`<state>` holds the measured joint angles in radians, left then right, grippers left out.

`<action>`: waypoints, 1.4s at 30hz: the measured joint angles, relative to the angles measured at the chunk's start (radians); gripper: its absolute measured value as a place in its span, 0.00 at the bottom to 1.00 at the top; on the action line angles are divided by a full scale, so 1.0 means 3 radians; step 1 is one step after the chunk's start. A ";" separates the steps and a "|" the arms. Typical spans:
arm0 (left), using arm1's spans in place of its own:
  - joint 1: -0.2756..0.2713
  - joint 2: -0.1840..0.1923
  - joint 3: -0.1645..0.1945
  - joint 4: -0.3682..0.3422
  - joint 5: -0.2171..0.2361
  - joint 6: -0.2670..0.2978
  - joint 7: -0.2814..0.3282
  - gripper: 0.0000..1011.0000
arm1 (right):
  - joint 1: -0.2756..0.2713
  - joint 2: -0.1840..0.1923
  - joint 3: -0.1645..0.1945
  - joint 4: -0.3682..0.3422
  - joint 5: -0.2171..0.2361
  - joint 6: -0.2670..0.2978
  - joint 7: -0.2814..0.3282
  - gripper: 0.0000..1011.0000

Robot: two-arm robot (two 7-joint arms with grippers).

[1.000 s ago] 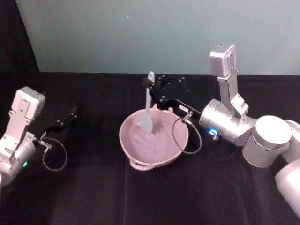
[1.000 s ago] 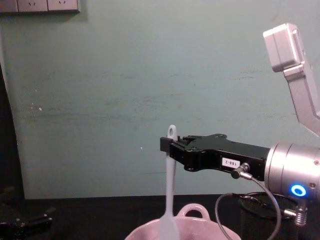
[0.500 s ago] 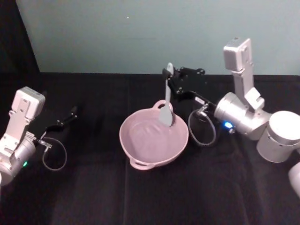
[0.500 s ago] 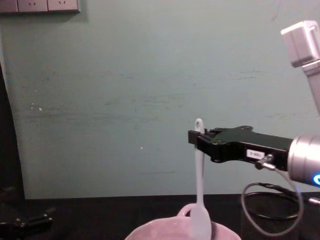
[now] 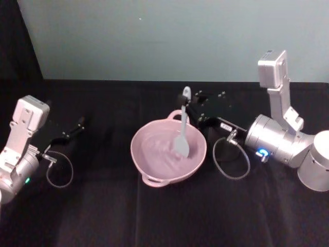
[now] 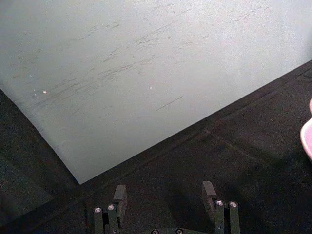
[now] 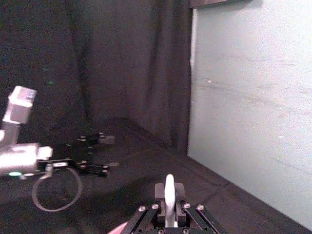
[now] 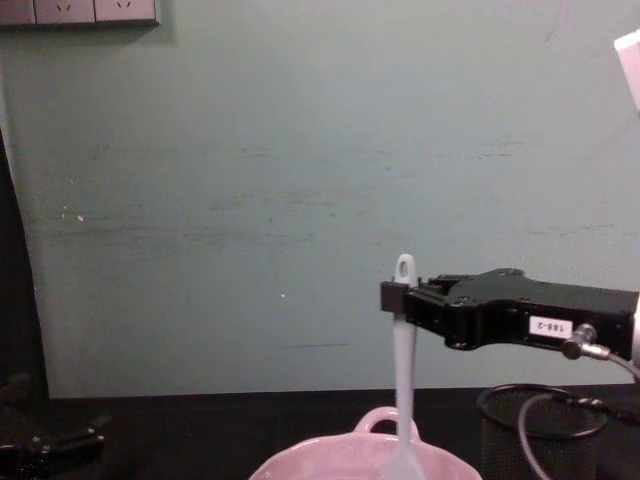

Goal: Use the one hand to pick up the spoon and stir the clear water in the bowl.

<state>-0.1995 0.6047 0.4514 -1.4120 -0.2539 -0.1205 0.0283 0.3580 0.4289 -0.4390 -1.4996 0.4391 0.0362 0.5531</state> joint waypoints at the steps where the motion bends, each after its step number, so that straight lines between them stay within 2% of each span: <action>1: 0.0000 0.0000 0.0000 0.0000 0.0000 0.0000 0.0000 1.00 | -0.0003 0.0001 -0.0012 -0.0009 0.0016 0.0008 0.0015 0.12; 10: 0.0000 0.0000 0.0000 0.0000 0.0000 0.0000 0.0000 1.00 | 0.0106 -0.0097 -0.0200 0.0057 0.0150 0.0042 0.0142 0.12; 16: 0.0000 0.0000 0.0000 0.0000 0.0000 0.0000 0.0000 1.00 | 0.0280 -0.0258 -0.0305 0.0336 0.0189 -0.0048 0.0169 0.12; 20: 0.0000 0.0000 0.0000 0.0000 0.0000 0.0000 0.0000 1.00 | 0.0388 -0.0375 -0.0346 0.0577 0.0091 -0.0207 0.0077 0.12; 25: 0.0000 0.0000 0.0000 0.0000 0.0000 0.0000 0.0000 1.00 | 0.0427 -0.0442 -0.0315 0.0705 -0.0057 -0.0391 -0.0087 0.12; 30: 0.0000 0.0000 0.0000 0.0000 0.0000 0.0000 0.0000 1.00 | 0.0413 -0.0437 -0.0237 0.0715 -0.0209 -0.0515 -0.0219 0.12; 35: 0.0000 0.0000 0.0000 0.0000 0.0000 0.0000 0.0000 1.00 | 0.0357 -0.0367 -0.0178 0.0627 -0.0278 -0.0512 -0.0253 0.12; 42: 0.0000 0.0000 0.0000 0.0000 0.0000 0.0000 0.0000 1.00 | 0.0200 -0.0211 -0.0073 0.0384 -0.0237 -0.0360 -0.0178 0.12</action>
<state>-0.1995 0.6047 0.4514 -1.4120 -0.2539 -0.1205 0.0283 0.4179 0.3656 -0.4608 -1.3843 0.3678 -0.0717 0.4997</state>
